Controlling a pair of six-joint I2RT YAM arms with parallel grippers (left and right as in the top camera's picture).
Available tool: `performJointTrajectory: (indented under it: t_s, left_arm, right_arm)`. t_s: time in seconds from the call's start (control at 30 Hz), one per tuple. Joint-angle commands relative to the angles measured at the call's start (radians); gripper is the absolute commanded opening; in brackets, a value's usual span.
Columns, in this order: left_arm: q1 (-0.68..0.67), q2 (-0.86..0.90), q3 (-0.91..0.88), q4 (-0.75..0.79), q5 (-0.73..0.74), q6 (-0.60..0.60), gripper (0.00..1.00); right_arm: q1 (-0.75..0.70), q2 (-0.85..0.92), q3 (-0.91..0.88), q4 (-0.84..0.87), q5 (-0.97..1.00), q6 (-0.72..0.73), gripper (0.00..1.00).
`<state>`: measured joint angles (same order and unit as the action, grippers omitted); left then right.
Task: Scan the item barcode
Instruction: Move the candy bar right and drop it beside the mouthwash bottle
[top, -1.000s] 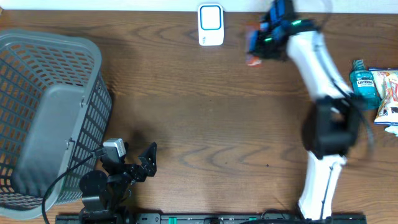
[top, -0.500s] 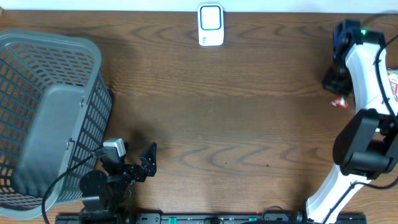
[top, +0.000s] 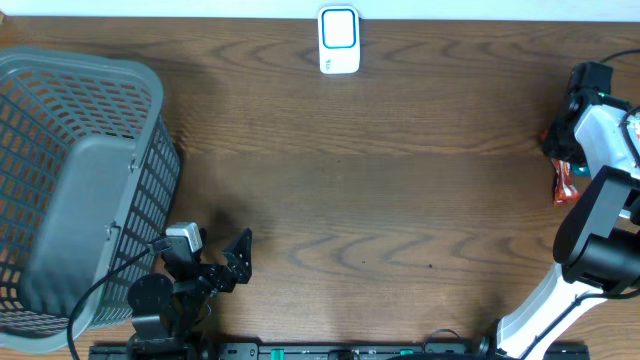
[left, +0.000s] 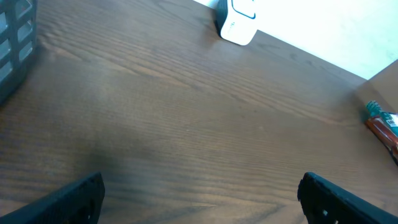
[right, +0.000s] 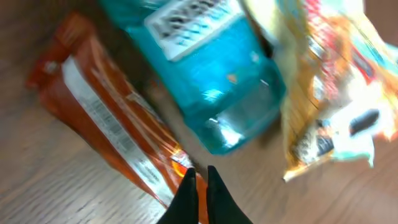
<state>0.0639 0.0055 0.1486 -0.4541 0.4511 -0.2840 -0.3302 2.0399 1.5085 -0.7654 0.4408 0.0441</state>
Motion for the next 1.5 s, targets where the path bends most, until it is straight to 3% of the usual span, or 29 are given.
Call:
performJointTrajectory:
  t_s: [0.0, 0.03, 0.07, 0.1, 0.13, 0.37, 0.57, 0.97, 1.27, 1.47]
  left_arm:
    - [0.005, -0.002, -0.014, -0.02, 0.012, 0.009, 0.99]
    - [0.005, -0.002, -0.014, -0.02, 0.012, 0.009, 0.99]
    - [0.005, -0.002, -0.014, -0.02, 0.012, 0.009, 0.99]
    - [0.005, -0.002, -0.014, -0.02, 0.012, 0.009, 0.99]
    - [0.005, -0.002, -0.014, -0.02, 0.012, 0.01, 0.99]
    - [0.005, -0.002, -0.014, -0.02, 0.012, 0.009, 0.99]
    - [0.005, -0.002, -0.014, -0.02, 0.012, 0.009, 0.99]
    - [0.005, -0.002, -0.014, -0.02, 0.012, 0.009, 0.99]
    - [0.005, -0.002, -0.014, -0.02, 0.012, 0.009, 0.99]
    - [0.005, -0.002, -0.014, -0.02, 0.012, 0.009, 0.99]
  right_arm:
    - [0.005, -0.005, -0.002, 0.006, -0.066, -0.203, 0.09]
    - [0.005, -0.006, 0.003, 0.0, -0.052, -0.197, 0.25]
    - [0.005, -0.008, 0.012, -0.014, -0.047, -0.18, 0.54]
    - [0.005, -0.013, 0.024, -0.028, -0.047, -0.153, 0.92]
    - [0.007, -0.023, 0.04, -0.047, -0.051, -0.11, 0.99]
    - [0.051, -0.222, 0.189, -0.201, -0.107, 0.061, 0.99]
    - [0.12, -0.566, 0.232, -0.324, -0.377, 0.075, 0.99]
    - [0.143, -1.144, 0.232, -0.335, -0.388, 0.075, 0.99]
    - [0.143, -1.429, 0.232, -0.343, -0.388, 0.075, 0.99]
    - [0.194, -1.572, 0.224, -0.495, -0.395, 0.075, 0.99]
